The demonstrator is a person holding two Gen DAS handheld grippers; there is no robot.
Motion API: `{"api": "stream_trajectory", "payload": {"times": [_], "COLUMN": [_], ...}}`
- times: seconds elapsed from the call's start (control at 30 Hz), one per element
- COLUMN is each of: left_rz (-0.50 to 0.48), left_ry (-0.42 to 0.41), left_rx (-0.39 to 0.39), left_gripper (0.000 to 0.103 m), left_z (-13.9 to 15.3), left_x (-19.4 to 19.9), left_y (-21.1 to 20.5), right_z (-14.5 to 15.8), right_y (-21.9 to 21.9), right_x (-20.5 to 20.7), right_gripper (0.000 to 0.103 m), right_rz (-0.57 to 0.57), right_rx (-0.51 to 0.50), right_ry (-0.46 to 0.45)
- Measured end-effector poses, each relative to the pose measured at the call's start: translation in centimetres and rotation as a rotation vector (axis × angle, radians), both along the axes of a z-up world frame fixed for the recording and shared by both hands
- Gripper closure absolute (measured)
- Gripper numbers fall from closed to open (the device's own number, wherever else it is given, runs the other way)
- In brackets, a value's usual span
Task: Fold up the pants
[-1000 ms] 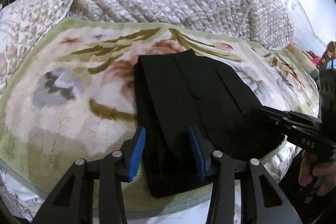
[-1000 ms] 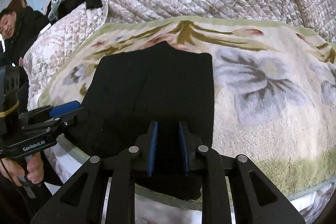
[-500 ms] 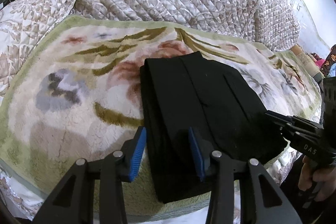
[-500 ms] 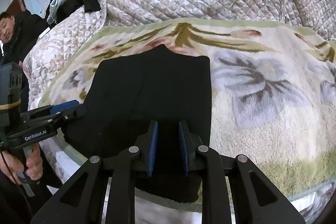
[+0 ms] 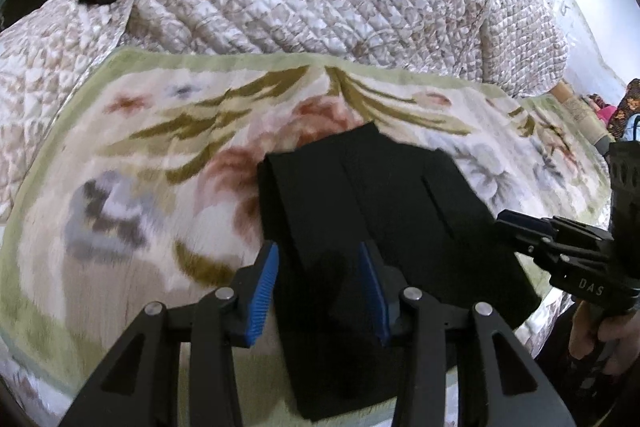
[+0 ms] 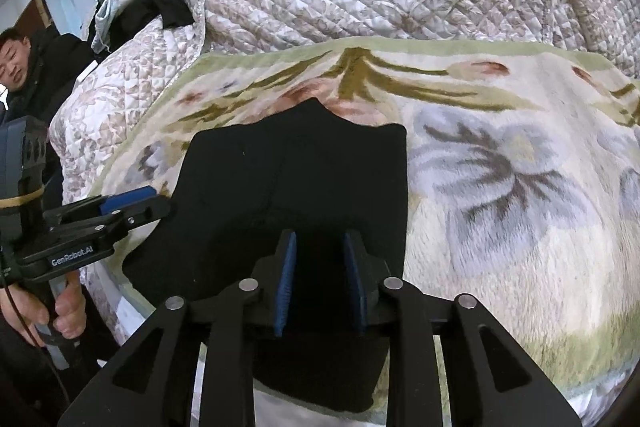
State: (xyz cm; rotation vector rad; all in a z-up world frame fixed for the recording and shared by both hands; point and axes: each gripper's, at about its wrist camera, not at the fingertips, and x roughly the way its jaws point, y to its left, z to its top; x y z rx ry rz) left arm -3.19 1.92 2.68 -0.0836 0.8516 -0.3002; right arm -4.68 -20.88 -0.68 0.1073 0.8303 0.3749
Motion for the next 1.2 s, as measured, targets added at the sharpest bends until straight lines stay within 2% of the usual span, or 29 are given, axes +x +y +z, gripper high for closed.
{"api": "stream_trajectory", "payload": {"times": [0.1, 0.17, 0.23, 0.37, 0.43, 0.7, 0.8, 0.9, 0.97, 1.0, 1.03, 1.07, 1.1, 1.2], "left_rz": [-0.006, 0.010, 0.026, 0.022, 0.026, 0.018, 0.015, 0.018, 0.039, 0.044, 0.052, 0.052, 0.046, 0.035], "left_ry": [0.006, 0.043, 0.089, 0.116, 0.129, 0.158, 0.168, 0.172, 0.181, 0.183, 0.183, 0.174, 0.154, 0.128], "left_rx": [-0.060, -0.097, -0.152, -0.225, -0.263, -0.344, -0.368, -0.374, -0.387, -0.388, -0.390, -0.388, -0.375, -0.354], "left_gripper": [0.057, 0.057, 0.052, 0.045, 0.040, 0.039, 0.044, 0.045, 0.052, 0.058, 0.066, 0.069, 0.075, 0.081], "left_z": [-0.5, -1.7, -2.8, -3.8, -4.3, -4.6, -4.9, -5.1, -5.1, -4.9, -4.7, -4.4, -3.7, -2.2], "left_x": [0.9, 1.3, 1.7, 1.9, 2.3, 3.8, 2.8, 3.0, 3.8, 4.0, 4.0, 3.8, 3.5, 3.0], "left_y": [0.8, 1.5, 2.3, 2.9, 3.1, 2.5, 3.1, 3.1, 2.9, 2.9, 2.8, 2.7, 2.5, 2.0], "right_z": [0.4, 0.1, -0.6, -2.6, -2.8, -3.3, -3.5, -4.1, -4.2, -4.2, -4.1, -4.1, -3.9, -2.3], "right_y": [-0.7, -1.7, -2.5, -3.3, -3.4, -3.3, -3.8, -4.2, -3.9, -3.6, -3.4, -3.5, -3.5, -3.0], "right_x": [1.0, 1.7, 2.1, 2.8, 3.0, 4.4, 3.8, 4.1, 5.1, 5.6, 5.9, 6.0, 5.9, 4.9], "right_gripper": [0.053, 0.052, 0.052, 0.052, 0.052, 0.049, 0.058, 0.062, 0.062, 0.066, 0.071, 0.084, 0.087, 0.088], "right_rz": [-0.013, -0.047, -0.074, -0.082, -0.087, -0.073, -0.060, -0.068, -0.062, -0.060, -0.062, -0.062, -0.058, -0.032], "right_rx": [0.019, 0.044, 0.074, 0.152, 0.179, 0.286, 0.328, 0.346, 0.338, 0.335, 0.340, 0.362, 0.373, 0.359], "right_ry": [-0.001, 0.017, 0.050, 0.154, 0.162, 0.191, 0.211, 0.232, 0.236, 0.234, 0.234, 0.239, 0.232, 0.176]}}
